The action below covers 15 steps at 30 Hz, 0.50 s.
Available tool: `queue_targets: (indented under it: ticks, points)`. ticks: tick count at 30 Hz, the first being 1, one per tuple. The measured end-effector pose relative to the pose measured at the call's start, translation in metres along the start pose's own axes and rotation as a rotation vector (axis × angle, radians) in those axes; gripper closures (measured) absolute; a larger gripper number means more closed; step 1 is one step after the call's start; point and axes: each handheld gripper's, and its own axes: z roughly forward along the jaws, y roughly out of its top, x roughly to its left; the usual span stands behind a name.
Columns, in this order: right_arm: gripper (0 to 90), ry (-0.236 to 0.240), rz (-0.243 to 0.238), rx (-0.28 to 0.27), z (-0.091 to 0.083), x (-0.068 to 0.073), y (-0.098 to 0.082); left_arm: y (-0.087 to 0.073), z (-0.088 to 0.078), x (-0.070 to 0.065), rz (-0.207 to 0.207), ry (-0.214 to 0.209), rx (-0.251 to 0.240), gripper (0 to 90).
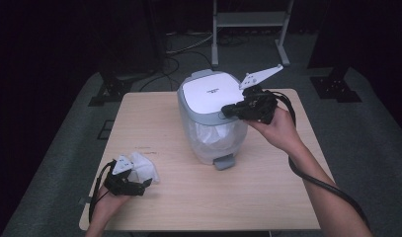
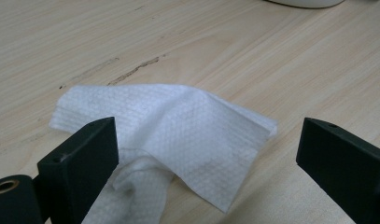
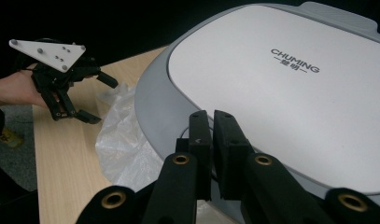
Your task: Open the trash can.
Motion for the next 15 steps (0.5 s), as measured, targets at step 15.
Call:
queue_targets:
  ticks: [15]
  points:
    - [79.0, 0.016, 0.027, -0.044, -0.005, 0.000, -0.010, 0.000, 0.000, -0.001, 0.005, 0.002, -0.010, 4.5]
